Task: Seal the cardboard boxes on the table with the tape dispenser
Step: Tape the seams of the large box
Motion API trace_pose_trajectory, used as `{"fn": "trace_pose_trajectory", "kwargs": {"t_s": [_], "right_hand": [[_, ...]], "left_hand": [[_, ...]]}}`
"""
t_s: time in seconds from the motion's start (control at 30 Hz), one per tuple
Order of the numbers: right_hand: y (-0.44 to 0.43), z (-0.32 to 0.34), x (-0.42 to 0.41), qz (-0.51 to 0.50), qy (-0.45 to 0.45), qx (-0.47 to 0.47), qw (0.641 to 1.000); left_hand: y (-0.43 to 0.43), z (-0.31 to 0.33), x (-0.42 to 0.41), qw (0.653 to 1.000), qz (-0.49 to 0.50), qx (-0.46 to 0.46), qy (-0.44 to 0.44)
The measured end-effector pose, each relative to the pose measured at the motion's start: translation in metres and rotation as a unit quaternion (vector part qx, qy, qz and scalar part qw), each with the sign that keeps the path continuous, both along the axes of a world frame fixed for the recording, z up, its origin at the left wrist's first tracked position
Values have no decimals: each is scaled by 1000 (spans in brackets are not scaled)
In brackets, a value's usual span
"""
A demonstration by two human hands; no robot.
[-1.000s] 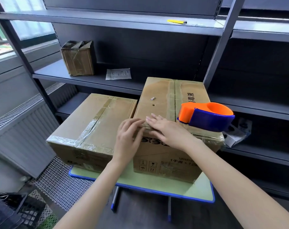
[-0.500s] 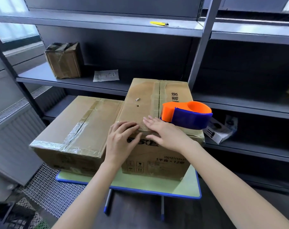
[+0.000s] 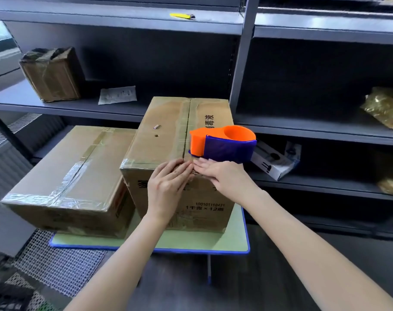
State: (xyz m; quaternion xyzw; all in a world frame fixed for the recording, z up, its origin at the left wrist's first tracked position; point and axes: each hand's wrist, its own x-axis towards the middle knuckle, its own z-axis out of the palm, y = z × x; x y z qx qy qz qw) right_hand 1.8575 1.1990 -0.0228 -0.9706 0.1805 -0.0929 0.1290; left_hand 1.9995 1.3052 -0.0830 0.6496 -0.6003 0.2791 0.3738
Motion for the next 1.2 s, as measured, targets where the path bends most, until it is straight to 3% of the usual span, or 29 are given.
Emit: {"fn": "trace_pose_trajectory", "kwargs": {"t_s": [0.17, 0.3, 0.4, 0.57, 0.67, 0.83, 1.2], "right_hand": [[-6, 7, -11, 42, -27, 24, 998], [-15, 18, -40, 11, -112, 9, 994], [-20, 17, -48, 7, -108, 3, 994], [-24, 13, -53, -4, -138, 105, 985], [-30, 14, -63, -16, -153, 100, 983], [-43, 12, -68, 14, -115, -22, 993], [-60, 15, -74, 22, -33, -2, 999]], "left_hand": [[3, 11, -7, 1000, 22, 9, 8], [-10, 20, -29, 998, -45, 34, -17], [-29, 20, -43, 997, -72, 41, 0], [-37, 9, -50, 998, -58, -5, 5], [-36, 8, -56, 999, -38, -11, 13], [-43, 18, -70, 998, -57, 4, 35], [-56, 3, -90, 997, -46, -31, 45]]}}
